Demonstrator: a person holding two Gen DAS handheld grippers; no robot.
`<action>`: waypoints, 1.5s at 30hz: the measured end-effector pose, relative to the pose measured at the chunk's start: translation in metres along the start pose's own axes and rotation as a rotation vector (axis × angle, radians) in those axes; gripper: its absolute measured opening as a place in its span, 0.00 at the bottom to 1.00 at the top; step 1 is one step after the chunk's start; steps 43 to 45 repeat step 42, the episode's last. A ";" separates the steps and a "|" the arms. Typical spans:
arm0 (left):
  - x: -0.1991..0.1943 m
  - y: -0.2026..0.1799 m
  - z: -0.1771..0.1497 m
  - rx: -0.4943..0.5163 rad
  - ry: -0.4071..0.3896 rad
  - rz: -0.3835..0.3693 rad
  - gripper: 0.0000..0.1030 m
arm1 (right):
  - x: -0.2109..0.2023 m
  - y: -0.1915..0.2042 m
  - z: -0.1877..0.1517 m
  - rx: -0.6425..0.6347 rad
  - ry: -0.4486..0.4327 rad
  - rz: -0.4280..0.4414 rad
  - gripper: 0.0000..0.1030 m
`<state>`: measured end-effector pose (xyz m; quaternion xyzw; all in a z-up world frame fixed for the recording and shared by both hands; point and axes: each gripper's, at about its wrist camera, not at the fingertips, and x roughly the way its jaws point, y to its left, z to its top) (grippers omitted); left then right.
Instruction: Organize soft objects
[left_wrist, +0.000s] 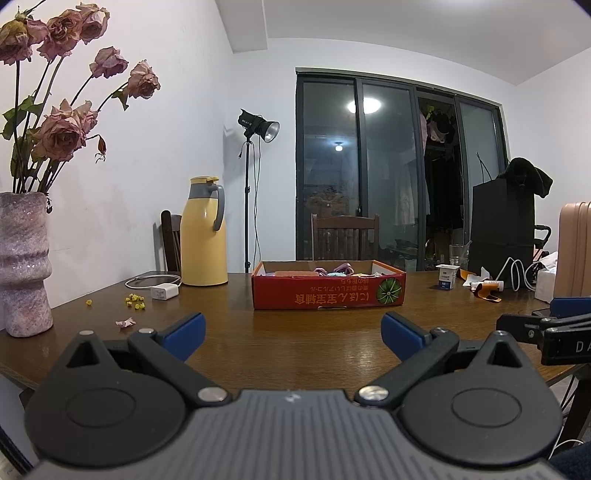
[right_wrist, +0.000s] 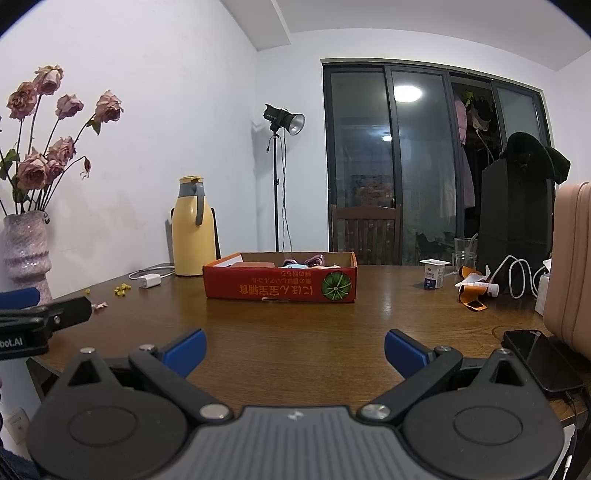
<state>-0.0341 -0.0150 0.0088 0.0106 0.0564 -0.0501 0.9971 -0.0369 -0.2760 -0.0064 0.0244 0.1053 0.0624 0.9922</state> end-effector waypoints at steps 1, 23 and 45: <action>0.000 0.000 0.000 0.000 0.000 0.000 1.00 | 0.000 0.000 0.000 0.000 0.000 0.001 1.00; 0.000 0.001 0.002 0.001 -0.006 0.012 1.00 | 0.002 0.000 0.001 0.000 0.003 -0.006 1.00; -0.004 -0.002 0.004 0.008 -0.047 0.037 1.00 | 0.000 0.004 0.001 -0.019 -0.017 0.001 1.00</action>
